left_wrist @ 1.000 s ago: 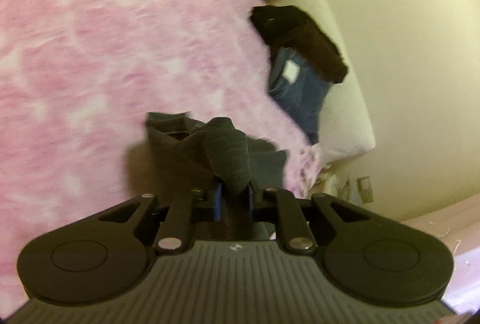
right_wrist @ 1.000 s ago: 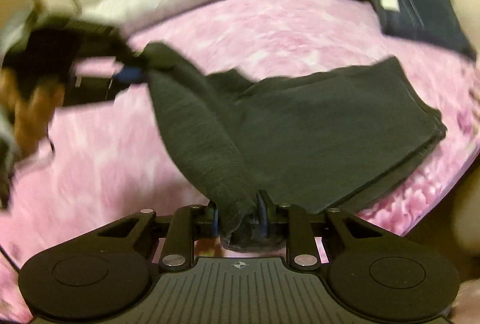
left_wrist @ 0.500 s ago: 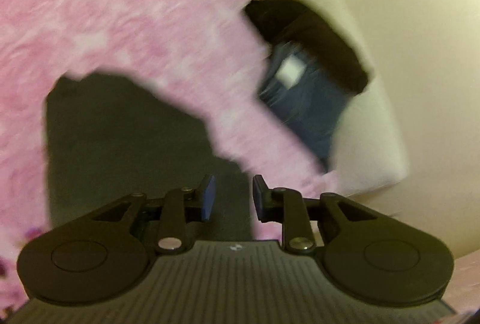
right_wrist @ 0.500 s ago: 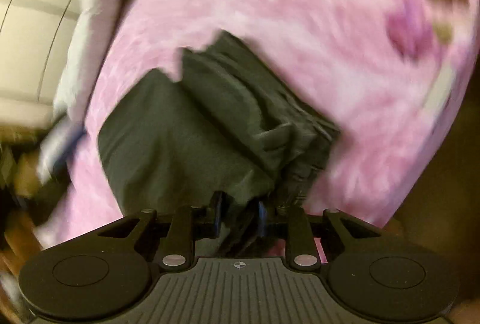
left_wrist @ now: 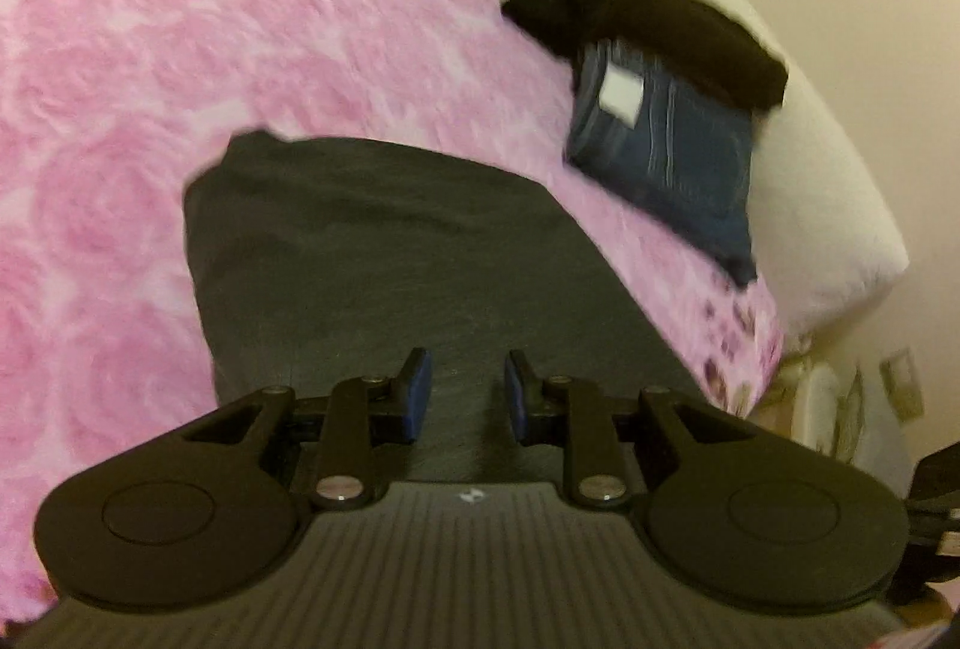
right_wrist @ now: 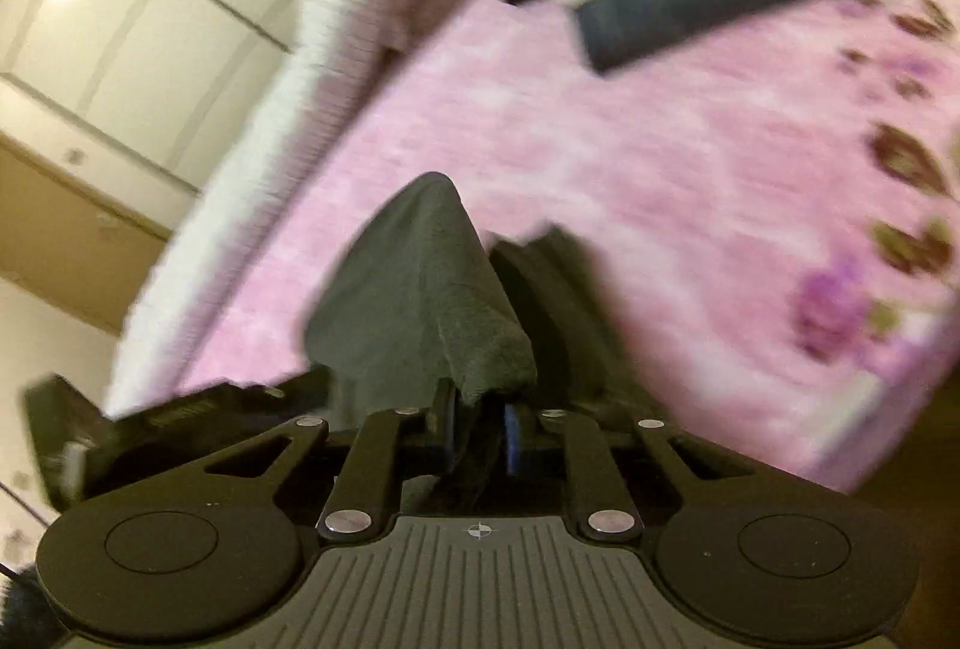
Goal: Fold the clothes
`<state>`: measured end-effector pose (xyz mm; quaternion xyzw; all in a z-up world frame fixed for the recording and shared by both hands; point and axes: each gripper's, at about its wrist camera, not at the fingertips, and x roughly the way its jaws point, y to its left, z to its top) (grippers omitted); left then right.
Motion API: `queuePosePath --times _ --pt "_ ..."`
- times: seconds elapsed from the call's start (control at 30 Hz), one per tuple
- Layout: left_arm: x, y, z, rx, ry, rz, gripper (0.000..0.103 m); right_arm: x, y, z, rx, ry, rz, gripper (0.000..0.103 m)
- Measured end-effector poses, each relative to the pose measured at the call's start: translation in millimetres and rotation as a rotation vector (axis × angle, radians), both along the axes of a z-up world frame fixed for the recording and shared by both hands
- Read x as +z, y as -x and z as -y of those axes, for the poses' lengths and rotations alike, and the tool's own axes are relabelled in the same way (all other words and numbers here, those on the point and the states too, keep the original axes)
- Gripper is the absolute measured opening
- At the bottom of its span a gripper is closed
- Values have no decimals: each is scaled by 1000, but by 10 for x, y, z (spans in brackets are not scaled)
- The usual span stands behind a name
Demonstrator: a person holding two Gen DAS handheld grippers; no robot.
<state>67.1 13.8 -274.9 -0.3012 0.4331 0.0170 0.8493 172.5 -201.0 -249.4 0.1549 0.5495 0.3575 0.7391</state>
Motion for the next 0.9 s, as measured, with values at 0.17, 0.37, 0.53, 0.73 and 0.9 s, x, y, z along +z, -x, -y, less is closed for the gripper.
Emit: queuePosePath --times 0.17,0.37,0.53,0.73,0.9 --pt "-114 -21 120 -38 -48 -44 20 -318 31 131 -69 42 -66 14" --pt "3 186 115 -46 -92 -60 16 -416 -48 125 -88 81 -85 14" --pt "68 355 114 -53 -127 -94 14 -522 -159 126 -146 59 -204 17" --pt "191 549 154 -66 -109 -90 14 70 26 -55 58 234 69 24" --pt "95 581 326 -125 -119 -98 14 125 237 -305 222 328 350 24"
